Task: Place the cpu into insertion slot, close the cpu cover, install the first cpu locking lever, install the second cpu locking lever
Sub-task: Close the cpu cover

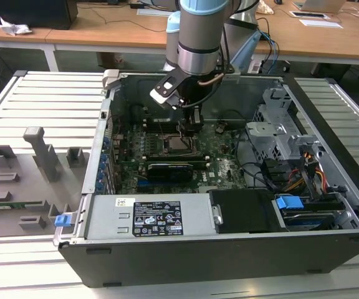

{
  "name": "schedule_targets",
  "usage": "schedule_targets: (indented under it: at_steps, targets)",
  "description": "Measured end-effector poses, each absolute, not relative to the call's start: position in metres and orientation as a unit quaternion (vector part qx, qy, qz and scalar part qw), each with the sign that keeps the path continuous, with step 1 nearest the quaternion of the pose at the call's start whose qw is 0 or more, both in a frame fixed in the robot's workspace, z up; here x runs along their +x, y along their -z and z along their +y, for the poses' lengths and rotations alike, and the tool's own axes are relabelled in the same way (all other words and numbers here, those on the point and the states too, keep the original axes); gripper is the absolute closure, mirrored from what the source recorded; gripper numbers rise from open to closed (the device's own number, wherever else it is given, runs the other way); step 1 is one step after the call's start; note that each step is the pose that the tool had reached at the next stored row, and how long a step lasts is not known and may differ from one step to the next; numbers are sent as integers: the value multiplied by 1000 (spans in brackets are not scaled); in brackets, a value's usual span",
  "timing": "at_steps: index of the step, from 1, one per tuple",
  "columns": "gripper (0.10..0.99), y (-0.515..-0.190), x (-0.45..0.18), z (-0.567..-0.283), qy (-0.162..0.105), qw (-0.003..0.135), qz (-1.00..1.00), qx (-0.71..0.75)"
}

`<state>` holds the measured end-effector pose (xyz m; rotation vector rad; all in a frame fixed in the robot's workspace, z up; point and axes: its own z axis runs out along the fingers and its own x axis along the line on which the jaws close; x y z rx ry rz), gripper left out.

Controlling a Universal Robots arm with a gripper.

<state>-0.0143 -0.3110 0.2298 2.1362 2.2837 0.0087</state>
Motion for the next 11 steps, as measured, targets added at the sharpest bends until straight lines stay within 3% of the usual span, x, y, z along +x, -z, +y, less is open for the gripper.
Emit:
schedule_targets:
  at_steps: [11]
  targets:
    - [980, -244, -21, -311, -3, 7, 730, 683]
